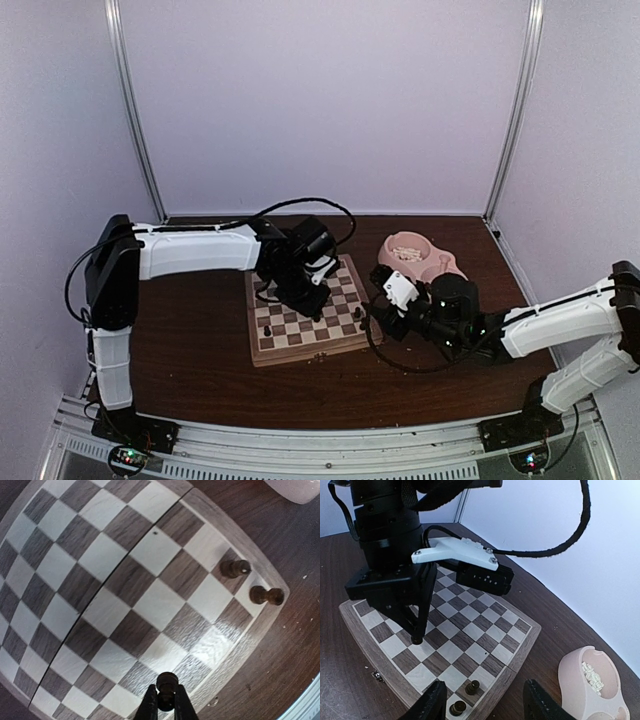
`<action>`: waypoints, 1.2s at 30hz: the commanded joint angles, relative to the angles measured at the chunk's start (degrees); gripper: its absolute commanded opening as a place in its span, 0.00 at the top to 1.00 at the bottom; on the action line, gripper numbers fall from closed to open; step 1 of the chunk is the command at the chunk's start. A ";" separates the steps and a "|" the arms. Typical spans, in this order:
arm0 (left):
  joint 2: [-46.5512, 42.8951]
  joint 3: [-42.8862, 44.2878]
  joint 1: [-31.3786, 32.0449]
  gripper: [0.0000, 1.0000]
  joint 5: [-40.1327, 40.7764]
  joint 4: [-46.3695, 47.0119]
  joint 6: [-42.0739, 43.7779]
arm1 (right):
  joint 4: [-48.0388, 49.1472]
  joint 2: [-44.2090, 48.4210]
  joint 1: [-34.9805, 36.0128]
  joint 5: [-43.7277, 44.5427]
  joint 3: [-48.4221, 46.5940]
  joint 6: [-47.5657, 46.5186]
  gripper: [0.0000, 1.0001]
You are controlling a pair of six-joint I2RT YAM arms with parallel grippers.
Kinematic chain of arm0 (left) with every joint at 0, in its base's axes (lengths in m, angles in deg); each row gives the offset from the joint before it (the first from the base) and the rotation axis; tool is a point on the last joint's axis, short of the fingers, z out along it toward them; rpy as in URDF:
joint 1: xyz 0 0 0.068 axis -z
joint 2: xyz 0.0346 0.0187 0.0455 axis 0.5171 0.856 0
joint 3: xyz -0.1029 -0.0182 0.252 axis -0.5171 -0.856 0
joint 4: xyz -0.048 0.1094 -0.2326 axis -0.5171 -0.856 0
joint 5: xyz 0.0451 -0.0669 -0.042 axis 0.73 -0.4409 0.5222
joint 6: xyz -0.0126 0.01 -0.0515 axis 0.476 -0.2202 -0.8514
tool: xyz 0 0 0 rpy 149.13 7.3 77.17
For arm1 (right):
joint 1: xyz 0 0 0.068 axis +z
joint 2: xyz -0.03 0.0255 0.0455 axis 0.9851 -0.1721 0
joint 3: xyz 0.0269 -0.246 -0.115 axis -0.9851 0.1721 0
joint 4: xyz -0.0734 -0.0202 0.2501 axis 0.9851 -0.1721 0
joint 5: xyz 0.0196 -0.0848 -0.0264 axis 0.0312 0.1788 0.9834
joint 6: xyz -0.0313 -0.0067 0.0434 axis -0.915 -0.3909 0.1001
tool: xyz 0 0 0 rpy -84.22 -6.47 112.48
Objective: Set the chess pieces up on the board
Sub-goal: Pick up the pawn from the chessboard, then place the pawn on b7.
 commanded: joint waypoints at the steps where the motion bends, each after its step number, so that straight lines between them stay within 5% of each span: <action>1: 3.36 3.38 0.29 0.94 -4.62 4.39 1.36 | 4.48 3.06 -1.34 3.96 2.43 2.39 0.46; 36: 11.75 10.83 1.08 0.85 -9.10 9.13 3.31 | 7.58 6.12 -5.17 2.84 5.55 5.04 0.44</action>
